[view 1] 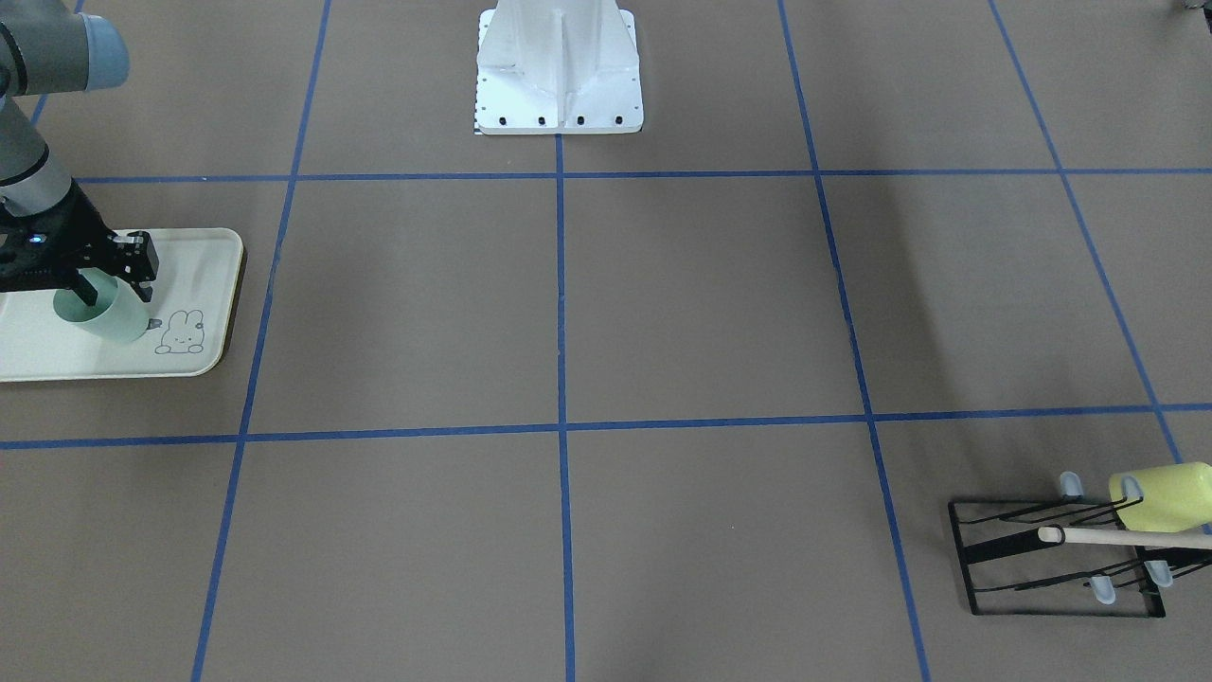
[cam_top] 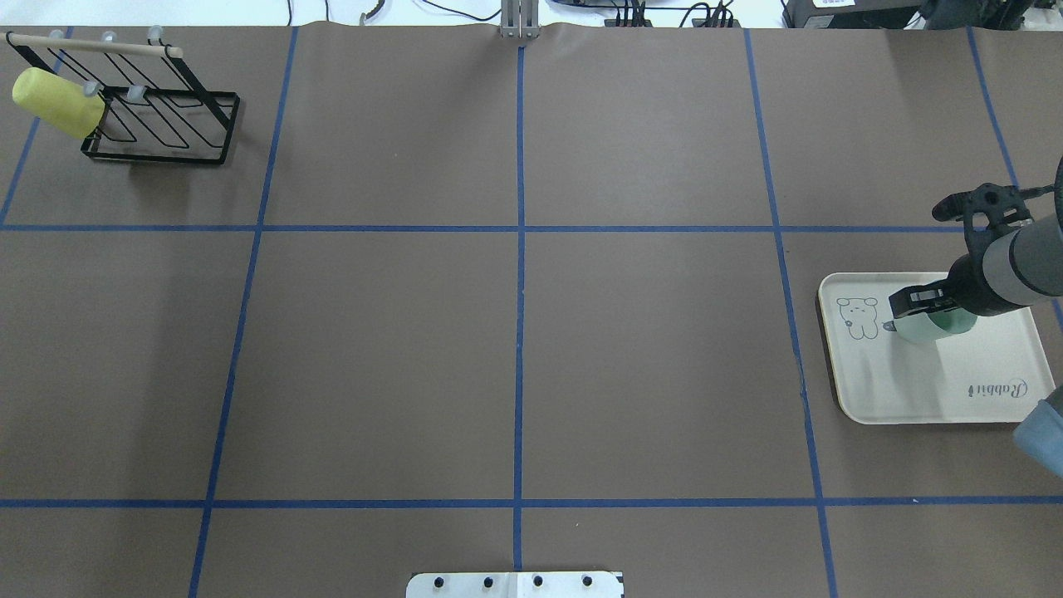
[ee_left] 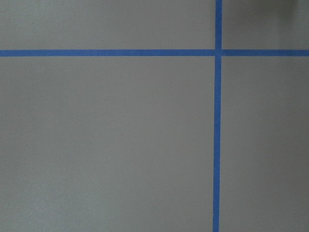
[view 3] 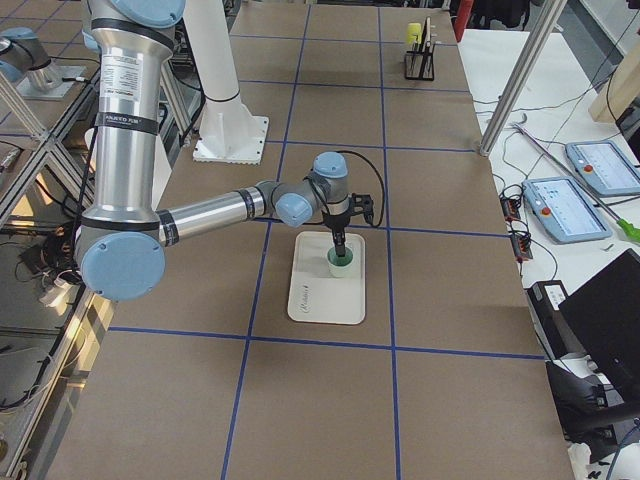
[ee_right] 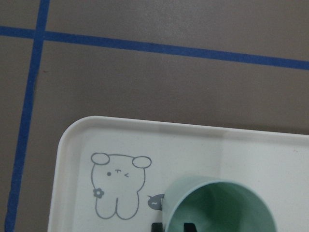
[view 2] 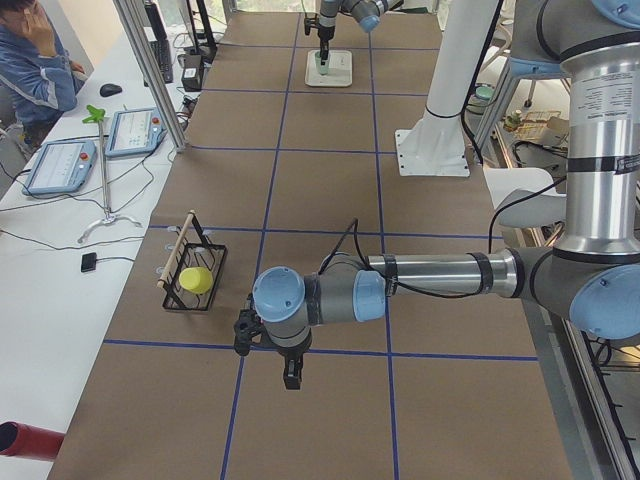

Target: Left arm grabs green cup and hands to right arm on tray

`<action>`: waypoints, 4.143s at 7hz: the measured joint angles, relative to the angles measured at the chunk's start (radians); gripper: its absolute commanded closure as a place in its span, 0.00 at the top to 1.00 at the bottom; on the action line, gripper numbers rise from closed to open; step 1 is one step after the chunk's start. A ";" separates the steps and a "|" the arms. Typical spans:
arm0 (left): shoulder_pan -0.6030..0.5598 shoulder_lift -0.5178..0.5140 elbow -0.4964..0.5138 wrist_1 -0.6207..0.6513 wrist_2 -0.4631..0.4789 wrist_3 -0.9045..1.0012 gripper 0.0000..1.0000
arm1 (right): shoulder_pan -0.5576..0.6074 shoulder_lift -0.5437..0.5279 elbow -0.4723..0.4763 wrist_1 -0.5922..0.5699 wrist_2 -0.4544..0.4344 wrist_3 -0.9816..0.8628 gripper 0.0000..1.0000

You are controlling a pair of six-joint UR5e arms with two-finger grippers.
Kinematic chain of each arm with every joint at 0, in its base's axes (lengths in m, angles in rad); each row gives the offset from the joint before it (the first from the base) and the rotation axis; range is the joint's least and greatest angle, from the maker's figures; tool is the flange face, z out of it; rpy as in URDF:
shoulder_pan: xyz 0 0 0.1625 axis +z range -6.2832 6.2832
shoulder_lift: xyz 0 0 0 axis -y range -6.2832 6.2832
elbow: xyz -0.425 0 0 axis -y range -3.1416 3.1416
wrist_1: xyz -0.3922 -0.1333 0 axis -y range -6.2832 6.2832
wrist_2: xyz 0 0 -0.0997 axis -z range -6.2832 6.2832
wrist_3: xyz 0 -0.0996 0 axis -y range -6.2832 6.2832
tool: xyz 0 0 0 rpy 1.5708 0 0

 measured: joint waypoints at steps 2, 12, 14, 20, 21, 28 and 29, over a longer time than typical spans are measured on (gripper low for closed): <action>0.000 0.000 0.001 0.001 0.000 0.000 1.00 | 0.058 0.030 0.040 -0.075 0.040 -0.047 1.00; 0.002 0.000 0.010 -0.002 0.001 0.002 1.00 | 0.645 -0.133 -0.018 -0.466 0.180 -1.015 1.00; 0.002 0.000 0.010 -0.005 0.000 0.003 1.00 | 0.651 -0.133 -0.041 -0.463 0.184 -1.014 1.00; 0.002 0.001 0.004 -0.081 0.001 0.001 1.00 | 0.650 -0.116 -0.037 -0.462 0.189 -1.007 1.00; 0.003 0.001 0.006 -0.104 0.001 0.001 1.00 | 0.650 -0.116 -0.037 -0.462 0.189 -1.007 1.00; 0.005 -0.002 -0.002 -0.123 -0.014 0.003 1.00 | 0.650 -0.128 -0.045 -0.463 0.223 -1.010 1.00; 0.005 -0.003 -0.005 -0.124 -0.016 0.004 1.00 | 0.651 -0.129 -0.051 -0.463 0.224 -1.013 1.00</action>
